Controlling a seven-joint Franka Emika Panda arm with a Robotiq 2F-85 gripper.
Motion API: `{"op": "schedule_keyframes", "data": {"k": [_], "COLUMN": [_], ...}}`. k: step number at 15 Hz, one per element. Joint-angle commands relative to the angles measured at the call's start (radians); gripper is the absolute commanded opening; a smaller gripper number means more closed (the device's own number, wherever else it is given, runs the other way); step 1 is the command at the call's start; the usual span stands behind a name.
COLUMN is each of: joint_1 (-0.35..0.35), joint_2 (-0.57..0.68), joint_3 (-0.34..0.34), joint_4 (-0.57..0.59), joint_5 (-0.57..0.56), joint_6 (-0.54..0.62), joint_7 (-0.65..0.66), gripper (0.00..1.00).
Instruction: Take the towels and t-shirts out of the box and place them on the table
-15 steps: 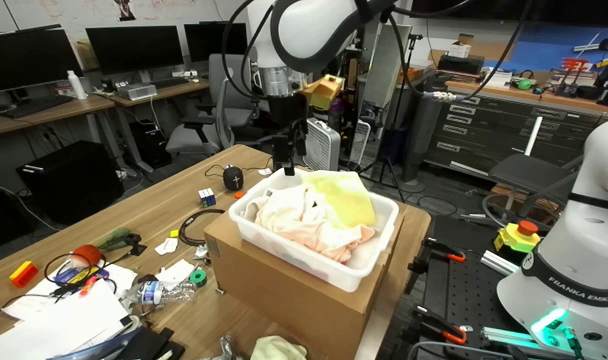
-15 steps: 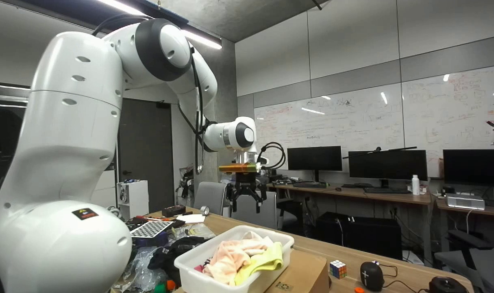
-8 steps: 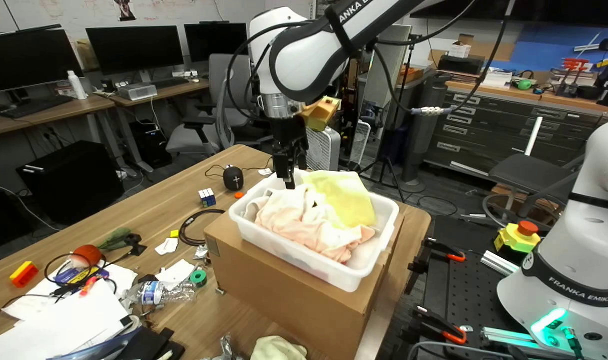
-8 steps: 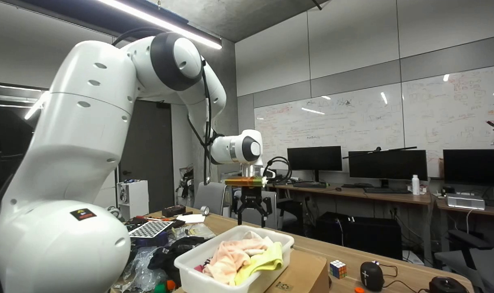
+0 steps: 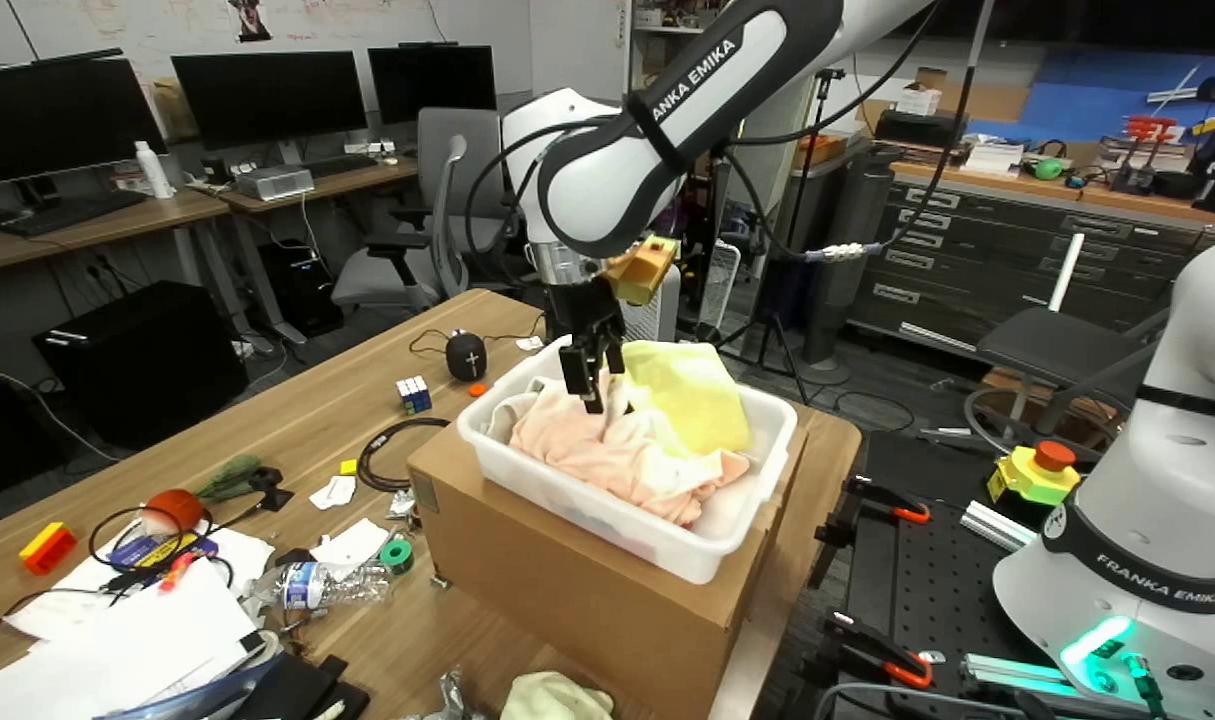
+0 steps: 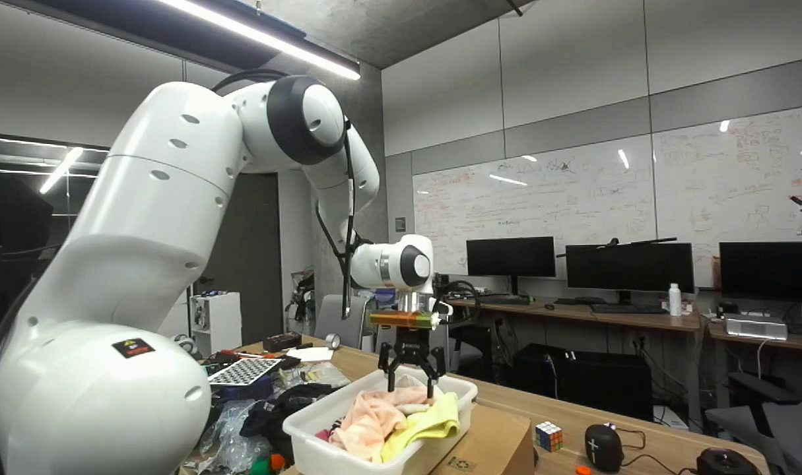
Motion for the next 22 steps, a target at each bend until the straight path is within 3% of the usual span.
{"op": "schedule_keyframes", "data": {"k": [1, 15, 16, 18, 22], "joint_1": [-0.007, -0.014, -0.014, -0.017, -0.019], "joint_2": [0.035, 0.105, 0.109, 0.112, 0.106], "joint_3": [-0.006, -0.010, -0.010, -0.009, -0.005], "joint_4": [0.011, 0.002, 0.005, 0.013, 0.018], "joint_5": [0.004, -0.010, -0.008, 0.000, 0.012], "joint_6": [0.020, 0.028, 0.029, 0.014, -0.002], "joint_7": [-0.034, -0.067, -0.064, -0.067, -0.066], "gripper": [1.00, 1.00, 0.75, 0.68, 0.35]}}
